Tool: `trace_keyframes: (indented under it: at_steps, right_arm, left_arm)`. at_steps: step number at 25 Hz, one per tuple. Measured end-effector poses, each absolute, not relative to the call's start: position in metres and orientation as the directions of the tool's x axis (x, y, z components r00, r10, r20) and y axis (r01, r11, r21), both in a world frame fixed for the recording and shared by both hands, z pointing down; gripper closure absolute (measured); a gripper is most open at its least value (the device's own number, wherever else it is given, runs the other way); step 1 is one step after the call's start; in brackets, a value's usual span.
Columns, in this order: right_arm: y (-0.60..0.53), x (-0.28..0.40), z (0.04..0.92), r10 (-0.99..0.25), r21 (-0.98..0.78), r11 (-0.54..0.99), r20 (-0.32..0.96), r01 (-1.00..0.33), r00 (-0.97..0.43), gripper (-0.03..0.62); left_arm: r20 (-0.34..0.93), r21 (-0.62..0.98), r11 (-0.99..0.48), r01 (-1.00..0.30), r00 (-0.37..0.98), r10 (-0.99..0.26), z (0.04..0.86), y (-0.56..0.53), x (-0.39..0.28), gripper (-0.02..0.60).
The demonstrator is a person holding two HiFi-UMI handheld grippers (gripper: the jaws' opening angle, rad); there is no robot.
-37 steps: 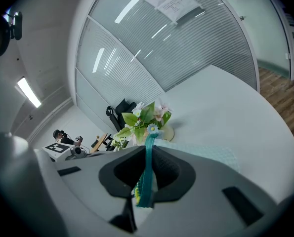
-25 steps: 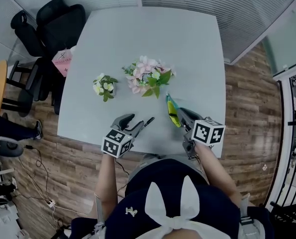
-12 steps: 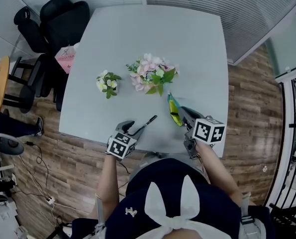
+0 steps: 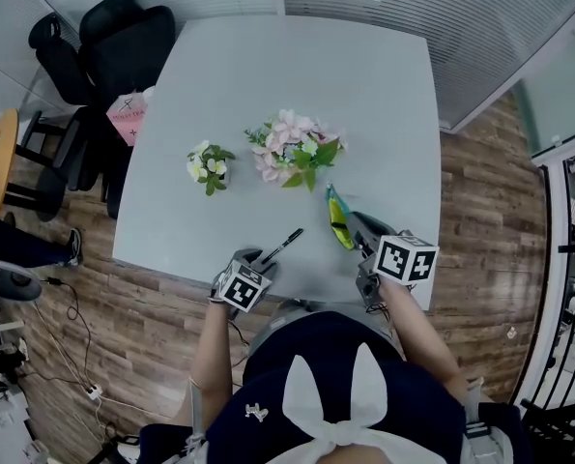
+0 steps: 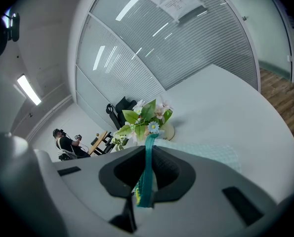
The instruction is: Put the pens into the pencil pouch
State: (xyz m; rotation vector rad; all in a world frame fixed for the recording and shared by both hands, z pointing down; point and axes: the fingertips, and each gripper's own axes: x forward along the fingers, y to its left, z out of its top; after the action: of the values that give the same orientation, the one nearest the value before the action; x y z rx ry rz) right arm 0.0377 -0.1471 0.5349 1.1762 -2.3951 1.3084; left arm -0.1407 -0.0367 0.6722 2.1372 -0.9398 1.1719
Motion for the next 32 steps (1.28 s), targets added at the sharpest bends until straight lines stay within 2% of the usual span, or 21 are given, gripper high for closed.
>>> trace_keyframes:
  at_steps: [11,19,23,32]
  right_arm:
    - [-0.147,0.036,0.535,-0.556,-0.638,0.304,0.484,-0.708,-0.675,0.551]
    - [-0.148,0.036,0.536,-0.557,-0.638,0.300,0.487,-0.709,-0.673,0.551]
    - [-0.146,0.037,0.537,-0.559,-0.637,0.298,0.487,-0.711,-0.671,0.551]
    - [-0.146,0.038,0.537,-0.562,-0.640,0.295,0.485,-0.710,-0.670,0.551]
  left_arm:
    - [0.891,0.120,-0.611,-0.782,0.357,-0.282,0.689,-0.035,-0.145,0.401]
    - [0.890,0.064,-0.634,-0.770,0.332,-0.312,0.688,-0.036,-0.144,0.470]
    - [0.889,0.053,-0.640,-0.766,0.328,-0.320,0.689,-0.030,-0.139,0.524]
    - [0.852,0.060,-0.614,-0.787,0.361,-0.380,0.665,-0.039,-0.139,0.528]
